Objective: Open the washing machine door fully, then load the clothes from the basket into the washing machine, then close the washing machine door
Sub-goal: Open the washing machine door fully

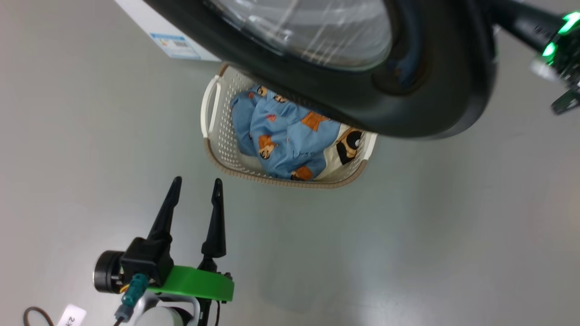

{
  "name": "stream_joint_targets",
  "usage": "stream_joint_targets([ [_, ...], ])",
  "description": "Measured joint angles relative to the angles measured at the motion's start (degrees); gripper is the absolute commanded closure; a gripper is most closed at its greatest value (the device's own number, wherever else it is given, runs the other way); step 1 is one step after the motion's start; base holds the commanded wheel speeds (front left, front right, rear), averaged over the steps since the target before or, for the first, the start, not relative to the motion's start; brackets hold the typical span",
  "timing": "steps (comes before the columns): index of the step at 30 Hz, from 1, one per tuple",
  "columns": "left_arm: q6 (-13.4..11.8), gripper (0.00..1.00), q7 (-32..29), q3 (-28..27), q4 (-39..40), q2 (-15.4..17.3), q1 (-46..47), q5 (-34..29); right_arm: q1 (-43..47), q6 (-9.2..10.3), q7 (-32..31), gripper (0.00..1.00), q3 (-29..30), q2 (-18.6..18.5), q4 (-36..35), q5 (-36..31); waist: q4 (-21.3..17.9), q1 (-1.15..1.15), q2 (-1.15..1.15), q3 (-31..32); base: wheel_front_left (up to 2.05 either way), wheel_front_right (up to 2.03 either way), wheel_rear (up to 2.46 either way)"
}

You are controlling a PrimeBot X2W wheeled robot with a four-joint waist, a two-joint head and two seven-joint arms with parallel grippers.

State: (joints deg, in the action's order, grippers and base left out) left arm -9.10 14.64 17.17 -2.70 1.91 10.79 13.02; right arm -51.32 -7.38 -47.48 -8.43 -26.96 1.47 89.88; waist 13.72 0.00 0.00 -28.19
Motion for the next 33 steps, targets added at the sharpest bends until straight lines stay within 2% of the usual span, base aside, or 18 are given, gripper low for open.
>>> stream_joint_targets([
  [15, 1.89, 0.00, 0.00, -3.34, -1.83, 0.02, -1.50, 0.01, 7.27, 0.00, 4.05, 1.00, -7.35, 2.60, -2.29, -1.59, -3.55, 0.00, 0.00, 6.34, 0.00, 0.00, 0.00],
  [33, 2.64, 0.00, 0.00, -4.50, -2.40, 0.04, -2.69, 1.52, 11.67, 0.00, 10.03, 1.00, -14.93, 6.26, -1.44, -1.59, -3.02, 0.00, 0.00, 10.87, 0.00, 0.00, 0.00],
])
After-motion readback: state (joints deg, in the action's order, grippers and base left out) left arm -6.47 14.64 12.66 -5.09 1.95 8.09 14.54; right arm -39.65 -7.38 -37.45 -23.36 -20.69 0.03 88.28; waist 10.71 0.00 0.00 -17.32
